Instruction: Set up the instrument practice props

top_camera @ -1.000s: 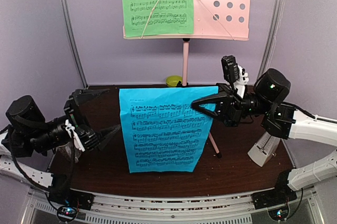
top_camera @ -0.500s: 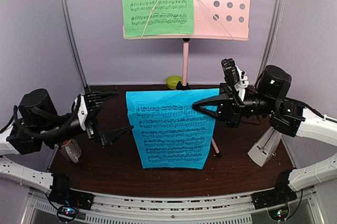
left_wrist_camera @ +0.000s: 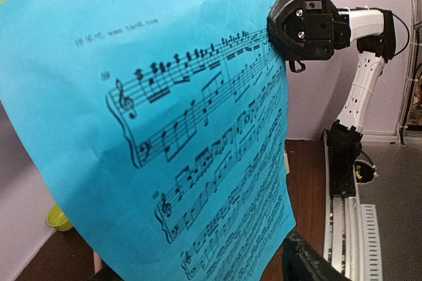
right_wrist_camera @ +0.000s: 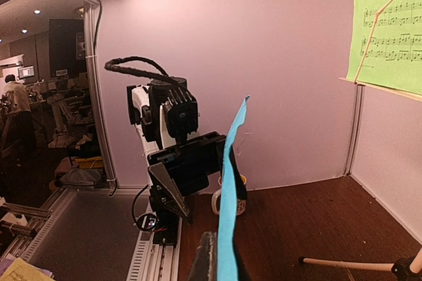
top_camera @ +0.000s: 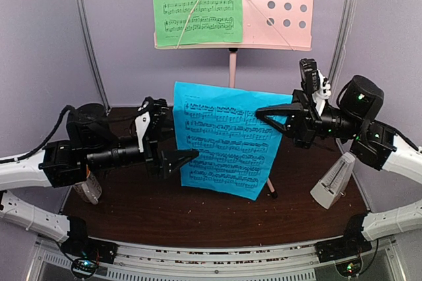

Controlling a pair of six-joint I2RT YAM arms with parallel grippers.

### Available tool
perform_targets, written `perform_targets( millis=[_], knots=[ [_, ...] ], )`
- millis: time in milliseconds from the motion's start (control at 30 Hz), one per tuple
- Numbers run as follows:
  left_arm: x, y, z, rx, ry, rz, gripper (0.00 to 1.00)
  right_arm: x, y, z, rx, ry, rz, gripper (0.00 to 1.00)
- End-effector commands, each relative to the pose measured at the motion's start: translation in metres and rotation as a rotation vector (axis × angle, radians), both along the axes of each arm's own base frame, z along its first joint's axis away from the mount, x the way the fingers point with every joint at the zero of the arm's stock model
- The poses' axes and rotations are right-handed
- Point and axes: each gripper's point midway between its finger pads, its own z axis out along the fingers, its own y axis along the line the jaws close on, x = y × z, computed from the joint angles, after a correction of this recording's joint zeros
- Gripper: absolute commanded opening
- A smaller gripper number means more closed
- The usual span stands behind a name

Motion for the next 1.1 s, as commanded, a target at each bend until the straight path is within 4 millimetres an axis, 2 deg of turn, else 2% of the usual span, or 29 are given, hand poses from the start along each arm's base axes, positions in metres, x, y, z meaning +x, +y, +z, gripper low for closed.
perform_targets(
  millis=[0, 133, 267, 367, 400, 433, 500, 567, 600, 633, 700, 833, 1067],
  knots=[
    [-0.005, -0.01, 0.038, -0.152, -0.005, -0.05, 0.55, 0.006, -0.014, 0.025, 0.06, -0.051, -0.072, 0.0],
    [0.005, -0.008, 0.048, -0.193, -0.014, 0.006, 0.24, 0.016, -0.023, 0.03, 0.076, -0.067, -0.144, 0.0],
    [0.017, -0.004, 0.073, -0.249, -0.051, 0.076, 0.01, 0.028, -0.031, 0.039, 0.093, -0.087, -0.233, 0.0],
    [0.022, -0.012, 0.089, -0.248, -0.062, 0.086, 0.0, 0.038, -0.034, 0.048, 0.101, -0.096, -0.296, 0.01],
    [0.023, -0.015, 0.094, -0.249, -0.066, 0.085, 0.0, 0.043, -0.037, 0.051, 0.106, -0.094, -0.332, 0.04],
    [0.025, -0.016, 0.1, -0.256, -0.071, 0.092, 0.0, 0.051, -0.041, 0.056, 0.115, -0.089, -0.383, 0.11],
    [0.031, -0.014, 0.111, -0.269, -0.083, 0.127, 0.0, 0.065, -0.053, 0.066, 0.131, -0.085, -0.493, 0.2],
    [0.037, -0.009, 0.123, -0.276, -0.099, 0.159, 0.0, 0.077, -0.065, 0.075, 0.138, -0.097, -0.594, 0.4],
    [0.042, -0.006, 0.129, -0.277, -0.102, 0.18, 0.0, 0.085, -0.074, 0.081, 0.149, -0.096, -0.666, 0.54],
    [0.048, -0.001, 0.135, -0.282, -0.099, 0.202, 0.0, 0.091, -0.08, 0.086, 0.151, -0.106, -0.716, 0.57],
    [0.058, 0.008, 0.146, -0.297, -0.084, 0.232, 0.0, 0.103, -0.093, 0.098, 0.145, -0.122, -0.825, 0.6],
    [0.073, 0.018, 0.162, -0.295, -0.061, 0.271, 0.0, 0.13, -0.104, 0.115, 0.086, -0.147, -0.998, 0.61],
    [0.091, 0.032, 0.195, -0.316, -0.024, 0.32, 0.0, 0.161, -0.093, 0.13, 0.01, -0.177, -1.101, 0.61]
  ],
)
